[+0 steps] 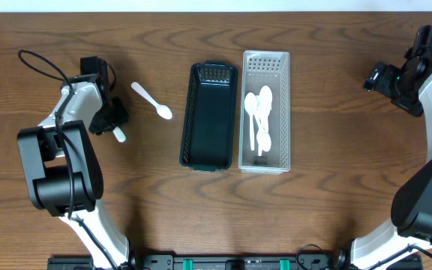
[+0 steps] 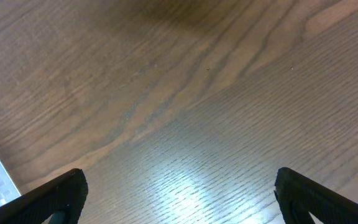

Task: Pack container
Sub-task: 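Lower the left gripper onto the white fork and grasp it, then carry the white fork into the black tray and release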

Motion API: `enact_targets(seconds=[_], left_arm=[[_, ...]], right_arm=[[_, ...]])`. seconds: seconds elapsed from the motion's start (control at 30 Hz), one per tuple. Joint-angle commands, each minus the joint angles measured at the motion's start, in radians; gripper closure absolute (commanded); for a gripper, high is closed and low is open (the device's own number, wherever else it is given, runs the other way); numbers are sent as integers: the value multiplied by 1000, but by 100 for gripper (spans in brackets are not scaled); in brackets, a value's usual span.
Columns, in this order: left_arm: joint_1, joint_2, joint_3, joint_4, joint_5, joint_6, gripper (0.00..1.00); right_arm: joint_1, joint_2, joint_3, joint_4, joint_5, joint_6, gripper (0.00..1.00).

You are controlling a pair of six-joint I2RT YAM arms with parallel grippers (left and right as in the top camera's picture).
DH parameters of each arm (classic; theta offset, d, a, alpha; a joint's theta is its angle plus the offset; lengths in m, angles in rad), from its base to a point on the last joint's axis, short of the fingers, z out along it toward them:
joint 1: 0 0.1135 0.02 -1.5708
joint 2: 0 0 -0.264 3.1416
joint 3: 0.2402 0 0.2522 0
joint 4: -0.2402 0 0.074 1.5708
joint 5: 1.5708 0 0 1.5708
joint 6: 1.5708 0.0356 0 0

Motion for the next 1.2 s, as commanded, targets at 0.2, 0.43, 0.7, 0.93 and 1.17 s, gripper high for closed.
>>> enact_targets(seconds=[0.2,0.43,0.7,0.93,1.17], left_arm=[[3,17,-39,3,2,-17,70],[3,16,-39,-42,38,4,94],[3,-117,15,-156,69,36,94],[-61,-410,30,-203,69,55,94],[-304,-549,29,-245,85,123,94]], right_arm=[[-1,1,-5,-1,1,10,1],[-1,1,-5,-1,0,10,1],[-1,1,-5,-1,0,11,1],[-1,1,-5,-1,0,11,1],[-1,1,-5,0,0,11,1]])
